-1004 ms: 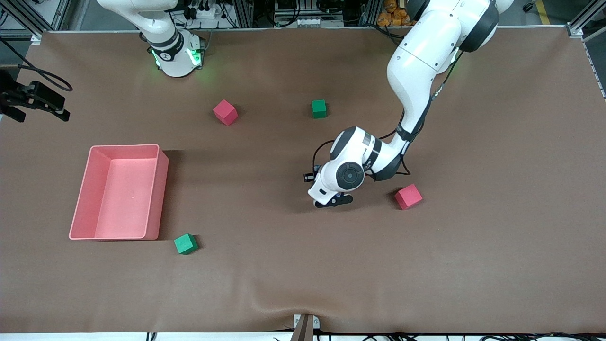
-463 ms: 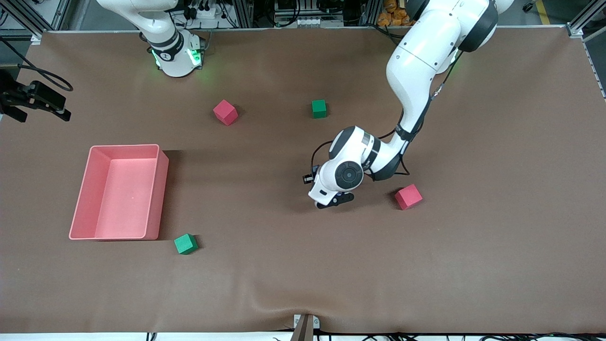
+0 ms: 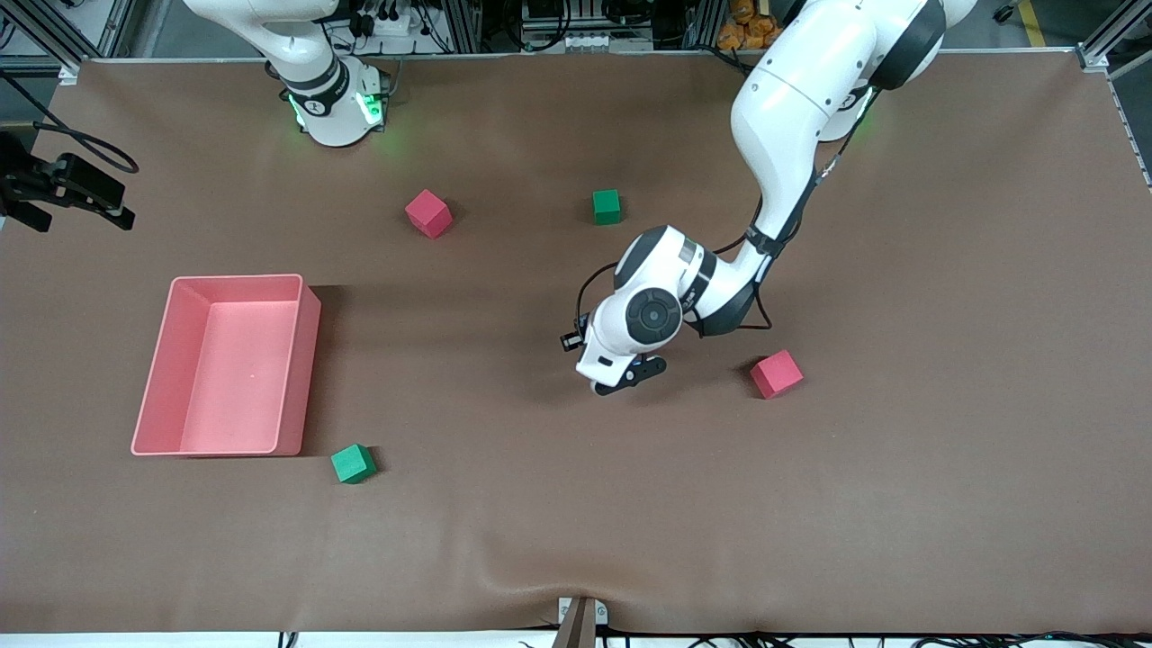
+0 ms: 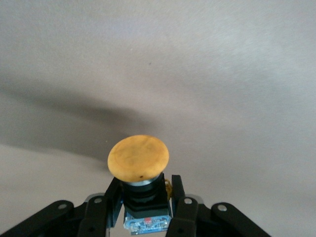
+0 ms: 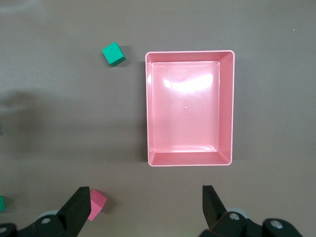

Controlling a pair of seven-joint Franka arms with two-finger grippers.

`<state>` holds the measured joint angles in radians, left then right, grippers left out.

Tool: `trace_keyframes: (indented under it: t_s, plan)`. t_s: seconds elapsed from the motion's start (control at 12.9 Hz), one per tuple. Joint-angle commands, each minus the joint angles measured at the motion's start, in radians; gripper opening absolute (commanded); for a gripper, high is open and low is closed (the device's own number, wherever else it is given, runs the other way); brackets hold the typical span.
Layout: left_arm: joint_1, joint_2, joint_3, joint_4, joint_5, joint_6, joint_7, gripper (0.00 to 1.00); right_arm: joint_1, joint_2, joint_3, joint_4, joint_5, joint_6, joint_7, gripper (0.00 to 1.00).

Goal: Place and upright button with both arms
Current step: 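Lift and rotate the button upright with the left gripper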

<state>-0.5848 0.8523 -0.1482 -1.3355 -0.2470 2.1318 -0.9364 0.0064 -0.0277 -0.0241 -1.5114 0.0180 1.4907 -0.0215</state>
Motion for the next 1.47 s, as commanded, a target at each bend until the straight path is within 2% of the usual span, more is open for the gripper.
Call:
trace_keyframes:
  t_s: [0.0, 0.15, 0.39, 0.54, 1.0, 1.16, 1.39]
  plan:
    - [-0.042, -0.038, 0.015, -0.013, 0.131, 0.013, -0.123, 0.0, -0.017, 0.003, 0.006, 0.011, 0.019, -0.013, 0.009, 1.0]
    - [-0.088, -0.053, 0.015, -0.013, 0.274, 0.013, -0.229, 0.0, -0.017, 0.003, 0.007, 0.011, 0.019, -0.013, 0.009, 1.0]
    - [-0.153, -0.047, 0.013, -0.013, 0.534, 0.057, -0.492, 0.0, -0.016, 0.003, 0.006, 0.011, 0.019, -0.013, 0.009, 1.0]
    - [-0.205, -0.036, 0.013, -0.02, 0.757, 0.059, -0.592, 0.0, -0.016, 0.003, 0.006, 0.011, 0.019, -0.013, 0.009, 1.0]
    - [-0.268, 0.011, 0.012, -0.043, 1.366, 0.057, -1.051, 0.0, -0.016, 0.003, 0.004, 0.011, 0.019, -0.015, 0.009, 1.0]
    - [-0.283, 0.037, 0.01, -0.043, 1.475, 0.057, -1.087, 0.0, -0.016, 0.003, 0.006, 0.011, 0.019, -0.015, 0.009, 1.0]
    - [-0.314, 0.08, 0.012, -0.047, 1.537, 0.051, -1.081, 0.01, -0.014, 0.003, 0.006, 0.011, 0.019, -0.015, 0.009, 1.0]
